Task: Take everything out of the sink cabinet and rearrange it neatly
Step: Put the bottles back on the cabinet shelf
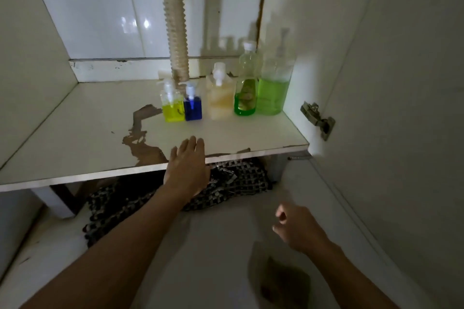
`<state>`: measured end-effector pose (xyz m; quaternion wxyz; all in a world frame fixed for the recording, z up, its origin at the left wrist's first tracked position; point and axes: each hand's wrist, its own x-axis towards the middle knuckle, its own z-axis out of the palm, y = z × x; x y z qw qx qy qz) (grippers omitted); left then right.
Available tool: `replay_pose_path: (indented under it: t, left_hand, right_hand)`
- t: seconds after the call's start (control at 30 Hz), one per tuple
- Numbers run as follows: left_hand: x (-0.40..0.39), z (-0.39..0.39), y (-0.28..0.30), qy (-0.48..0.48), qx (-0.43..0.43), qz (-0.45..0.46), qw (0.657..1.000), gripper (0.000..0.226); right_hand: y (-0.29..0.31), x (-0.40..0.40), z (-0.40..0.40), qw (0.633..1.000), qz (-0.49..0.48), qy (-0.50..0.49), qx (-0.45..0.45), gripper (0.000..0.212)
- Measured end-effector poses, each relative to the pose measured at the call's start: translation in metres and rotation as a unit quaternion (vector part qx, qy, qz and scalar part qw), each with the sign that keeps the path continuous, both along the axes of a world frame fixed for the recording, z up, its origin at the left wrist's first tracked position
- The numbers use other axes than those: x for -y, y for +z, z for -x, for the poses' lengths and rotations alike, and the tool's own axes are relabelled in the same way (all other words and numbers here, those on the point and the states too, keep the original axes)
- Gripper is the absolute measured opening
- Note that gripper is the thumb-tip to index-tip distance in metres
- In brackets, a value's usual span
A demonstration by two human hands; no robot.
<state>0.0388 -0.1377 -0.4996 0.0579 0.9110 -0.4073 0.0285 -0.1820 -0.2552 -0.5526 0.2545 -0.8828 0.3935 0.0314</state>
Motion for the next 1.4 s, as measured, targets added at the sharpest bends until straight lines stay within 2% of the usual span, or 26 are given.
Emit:
replay_pose_path:
  t: [0.07, 0.2, 0.33, 0.6, 0.73, 0.83, 1.0, 1.07, 1.17, 1.27, 1.4]
  left_hand:
    - [-0.002, 0.005, -0.004, 0.018, -0.012, -0.024, 0.999, 0.076]
    - [-0.009, 0.01, -0.013, 0.043, -0.043, -0.048, 0.997, 0.08]
    - [-0.014, 0.017, -0.021, 0.046, -0.052, -0.059, 0.996, 0.081]
    - [-0.021, 0.017, -0.034, 0.044, -0.022, -0.066, 0.997, 0.079]
    - [-0.021, 0.022, -0.042, 0.051, -0.012, -0.053, 0.997, 0.081]
    - [-0.022, 0.024, -0.05, 0.054, 0.01, -0.054, 0.997, 0.082]
    - [-0.023, 0.025, -0.066, 0.072, 0.075, -0.046, 0.994, 0.079]
    - [-0.022, 0.026, -0.072, 0.082, 0.1, -0.045, 0.991, 0.081]
    - [-0.017, 0.025, -0.079, 0.095, 0.104, -0.058, 0.988, 0.088]
    - [-0.013, 0.024, -0.082, 0.095, 0.098, -0.065, 0.988, 0.098]
    - [-0.012, 0.023, -0.077, 0.098, 0.087, -0.082, 0.988, 0.109]
  right_hand:
    - [-0.027, -0.007, 0.025, 0.998, -0.02, 0.009, -0.064, 0.043]
    - [-0.057, -0.025, 0.06, 0.99, -0.081, 0.018, -0.11, 0.068]
    - [-0.083, -0.035, 0.082, 0.983, -0.058, 0.063, -0.162, 0.087]
    - [-0.099, -0.038, 0.086, 0.978, 0.066, 0.091, -0.178, 0.061]
    - [-0.097, -0.035, 0.081, 0.972, 0.067, 0.094, -0.205, 0.06]
    - [-0.081, -0.032, 0.068, 0.98, 0.045, 0.07, -0.181, 0.067]
    - [-0.01, 0.001, 0.023, 0.993, -0.05, 0.04, -0.104, 0.059]
    - [0.028, 0.026, 0.001, 0.988, -0.075, 0.094, -0.102, 0.051]
    - [0.093, 0.057, -0.032, 0.973, -0.099, 0.18, -0.106, 0.028]
    - [0.137, 0.077, -0.065, 0.979, -0.051, 0.187, -0.056, 0.024]
    - [0.124, 0.108, -0.109, 0.994, 0.02, 0.105, 0.035, 0.026]
